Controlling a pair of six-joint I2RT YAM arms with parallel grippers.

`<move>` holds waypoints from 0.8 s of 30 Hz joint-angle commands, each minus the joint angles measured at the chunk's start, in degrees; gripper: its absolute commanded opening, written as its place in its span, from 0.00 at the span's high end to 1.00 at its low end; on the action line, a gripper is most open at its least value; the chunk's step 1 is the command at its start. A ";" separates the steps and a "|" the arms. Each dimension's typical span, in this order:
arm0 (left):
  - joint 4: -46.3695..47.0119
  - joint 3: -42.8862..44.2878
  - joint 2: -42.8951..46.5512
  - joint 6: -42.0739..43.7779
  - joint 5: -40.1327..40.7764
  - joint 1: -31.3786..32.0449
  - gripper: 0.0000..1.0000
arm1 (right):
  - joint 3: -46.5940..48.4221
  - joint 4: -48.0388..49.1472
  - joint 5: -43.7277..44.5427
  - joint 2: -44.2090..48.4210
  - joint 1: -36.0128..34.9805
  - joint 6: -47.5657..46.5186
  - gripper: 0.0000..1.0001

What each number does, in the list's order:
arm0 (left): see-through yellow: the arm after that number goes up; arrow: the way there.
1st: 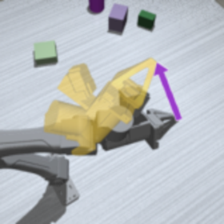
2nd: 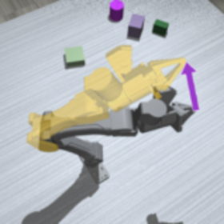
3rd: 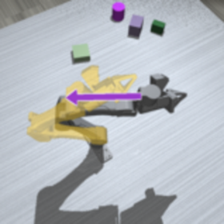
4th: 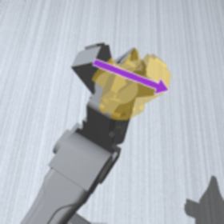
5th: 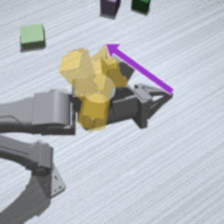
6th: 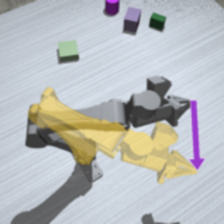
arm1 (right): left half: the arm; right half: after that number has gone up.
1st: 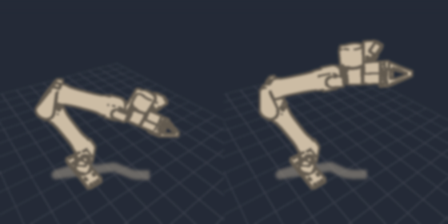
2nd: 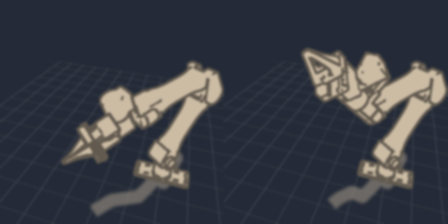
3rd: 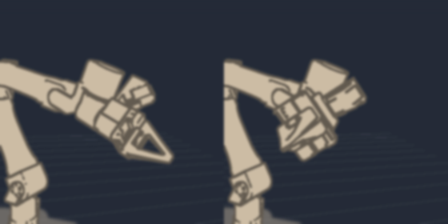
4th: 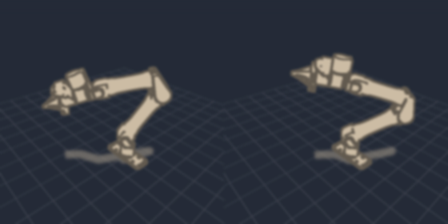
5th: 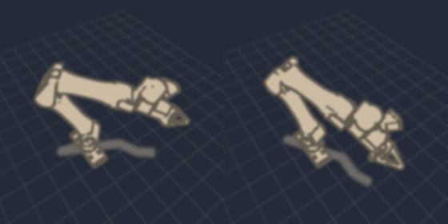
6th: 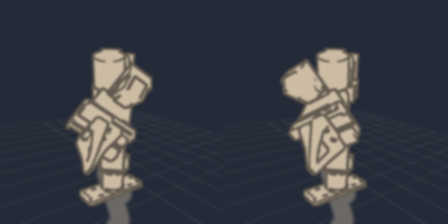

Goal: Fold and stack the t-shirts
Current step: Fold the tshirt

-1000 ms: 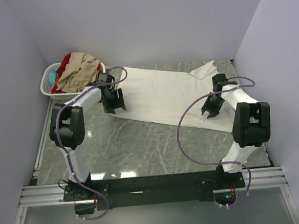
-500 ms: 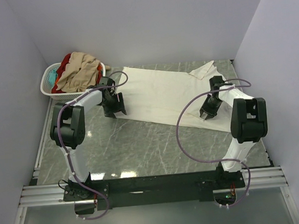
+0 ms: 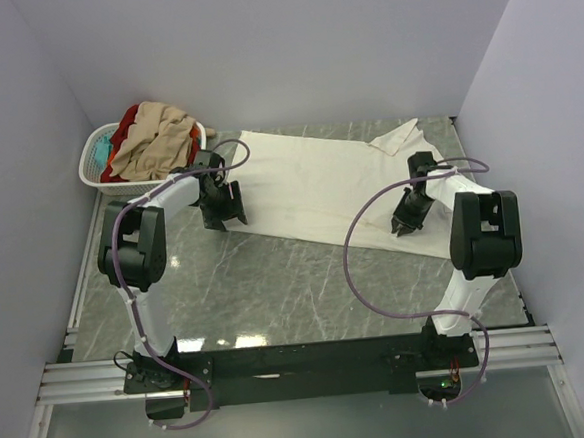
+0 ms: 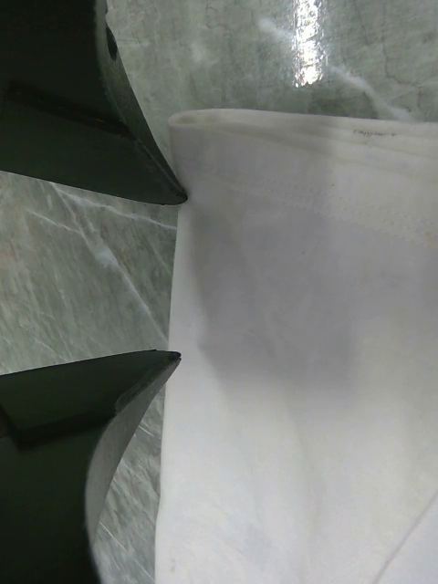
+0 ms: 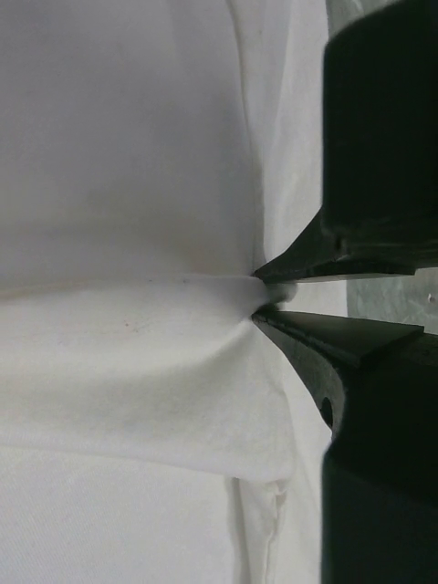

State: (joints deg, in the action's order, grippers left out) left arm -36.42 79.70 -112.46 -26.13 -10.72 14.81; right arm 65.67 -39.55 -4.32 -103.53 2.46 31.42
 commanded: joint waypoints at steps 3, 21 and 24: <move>0.30 -0.16 1.11 0.20 -0.79 -0.04 0.30 | 1.47 -0.17 0.19 0.34 -0.44 -0.13 0.78; 0.30 -0.95 0.84 0.55 -0.27 -0.04 0.30 | 17.20 -4.48 -2.63 -6.77 -1.84 -0.22 0.94; -0.05 -0.60 0.58 0.64 -0.18 -0.04 0.30 | 19.93 -4.83 -3.07 -8.97 -2.20 0.22 0.94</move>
State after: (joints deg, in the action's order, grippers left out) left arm -36.49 78.91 -112.46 -26.11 -10.70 14.81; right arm 82.19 -42.89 -6.50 -110.89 0.97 31.27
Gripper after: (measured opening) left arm 0.704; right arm 0.072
